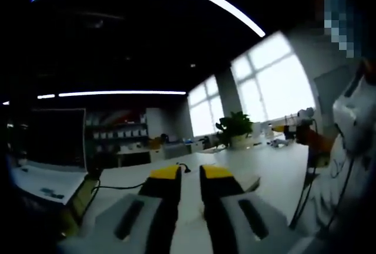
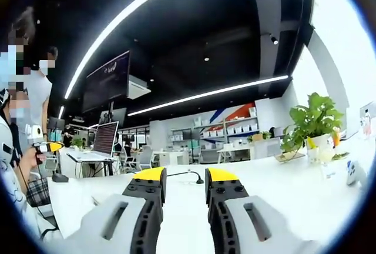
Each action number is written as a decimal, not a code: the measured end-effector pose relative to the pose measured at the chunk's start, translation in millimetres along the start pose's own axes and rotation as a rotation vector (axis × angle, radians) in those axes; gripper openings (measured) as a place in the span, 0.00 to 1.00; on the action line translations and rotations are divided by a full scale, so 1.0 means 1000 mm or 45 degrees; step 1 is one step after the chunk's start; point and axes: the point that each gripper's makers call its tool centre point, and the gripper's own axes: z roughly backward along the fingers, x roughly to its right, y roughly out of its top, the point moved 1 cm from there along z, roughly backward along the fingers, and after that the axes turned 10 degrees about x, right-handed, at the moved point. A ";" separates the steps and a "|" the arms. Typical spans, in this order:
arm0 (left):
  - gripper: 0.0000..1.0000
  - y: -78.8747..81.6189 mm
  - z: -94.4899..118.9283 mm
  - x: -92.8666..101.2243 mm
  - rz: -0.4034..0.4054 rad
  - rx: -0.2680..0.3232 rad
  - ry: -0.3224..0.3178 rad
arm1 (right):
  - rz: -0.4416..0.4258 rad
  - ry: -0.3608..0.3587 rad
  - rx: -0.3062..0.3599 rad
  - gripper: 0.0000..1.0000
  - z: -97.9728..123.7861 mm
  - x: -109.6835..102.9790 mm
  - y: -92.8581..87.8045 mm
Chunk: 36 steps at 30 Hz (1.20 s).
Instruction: Arrange the utensils inside the cutlery case until each visible utensil rests in its matching compartment.
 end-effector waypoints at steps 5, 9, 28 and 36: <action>0.13 0.000 0.000 0.002 -0.005 -0.001 -0.005 | 0.000 0.000 0.019 0.24 0.002 0.001 0.002; 0.13 0.002 -0.001 0.005 -0.014 0.000 -0.011 | -0.004 0.058 0.054 0.24 0.002 -0.007 0.005; 0.14 0.005 -0.007 0.010 0.002 0.042 -0.031 | 0.037 0.049 0.119 0.24 0.000 -0.009 0.018; 0.14 0.000 -0.011 0.018 0.002 0.024 -0.062 | 0.008 -0.108 0.228 0.29 0.005 0.009 0.033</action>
